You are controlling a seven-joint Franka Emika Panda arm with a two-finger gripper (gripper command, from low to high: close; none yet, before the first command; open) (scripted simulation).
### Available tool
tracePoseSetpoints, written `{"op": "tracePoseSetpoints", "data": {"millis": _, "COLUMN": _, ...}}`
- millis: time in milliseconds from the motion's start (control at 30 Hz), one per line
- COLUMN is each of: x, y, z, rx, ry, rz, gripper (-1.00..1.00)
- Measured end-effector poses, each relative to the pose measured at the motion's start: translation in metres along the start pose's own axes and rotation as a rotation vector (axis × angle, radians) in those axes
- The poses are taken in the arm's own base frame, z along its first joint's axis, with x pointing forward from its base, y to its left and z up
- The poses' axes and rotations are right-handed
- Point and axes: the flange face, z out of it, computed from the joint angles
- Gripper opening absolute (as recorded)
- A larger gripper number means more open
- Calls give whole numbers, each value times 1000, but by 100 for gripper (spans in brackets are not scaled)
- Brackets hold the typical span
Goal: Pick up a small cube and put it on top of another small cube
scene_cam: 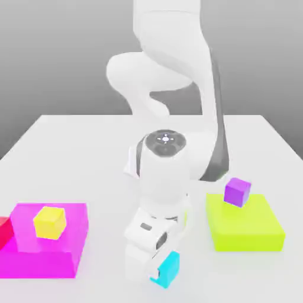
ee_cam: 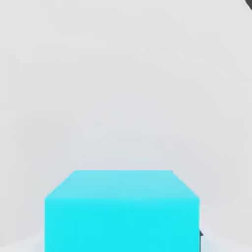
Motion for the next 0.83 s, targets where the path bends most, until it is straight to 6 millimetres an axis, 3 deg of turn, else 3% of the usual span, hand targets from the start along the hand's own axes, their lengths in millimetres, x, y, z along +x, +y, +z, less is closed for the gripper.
{"op": "tracePoseSetpoints", "data": {"millis": 100, "x": 0, "y": 5, "z": -31, "rx": 2, "ry": -1, "rz": 23, "gripper": -100}}
{"op": "tracePoseSetpoints", "data": {"millis": 133, "x": 2, "y": 22, "z": -39, "rx": 1, "ry": -1, "rz": 91, "gripper": -100}}
{"op": "tracePoseSetpoints", "data": {"millis": 233, "x": 6, "y": 86, "z": -63, "rx": 1, "ry": 0, "rz": 340, "gripper": -100}}
{"op": "tracePoseSetpoints", "data": {"millis": 333, "x": -4, "y": 159, "z": -88, "rx": 1, "ry": 0, "rz": 614, "gripper": -100}}
{"op": "tracePoseSetpoints", "data": {"millis": 467, "x": -44, "y": 262, "z": -126, "rx": 3, "ry": 1, "rz": 999, "gripper": -100}}
{"op": "tracePoseSetpoints", "data": {"millis": 567, "x": -86, "y": 325, "z": -153, "rx": 6, "ry": 1, "rz": 1265, "gripper": -100}}
{"op": "tracePoseSetpoints", "data": {"millis": 633, "x": -87, "y": 331, "z": -138, "rx": 8, "ry": 0, "rz": 1303, "gripper": -100}}
{"op": "tracePoseSetpoints", "data": {"millis": 700, "x": -88, "y": 332, "z": -110, "rx": 7, "ry": 0, "rz": 1312, "gripper": -100}}
{"op": "tracePoseSetpoints", "data": {"millis": 733, "x": -88, "y": 333, "z": -101, "rx": 6, "ry": 0, "rz": 1314, "gripper": 100}}
{"op": "tracePoseSetpoints", "data": {"millis": 833, "x": -88, "y": 333, "z": -101, "rx": 6, "ry": 0, "rz": 1314, "gripper": 100}}
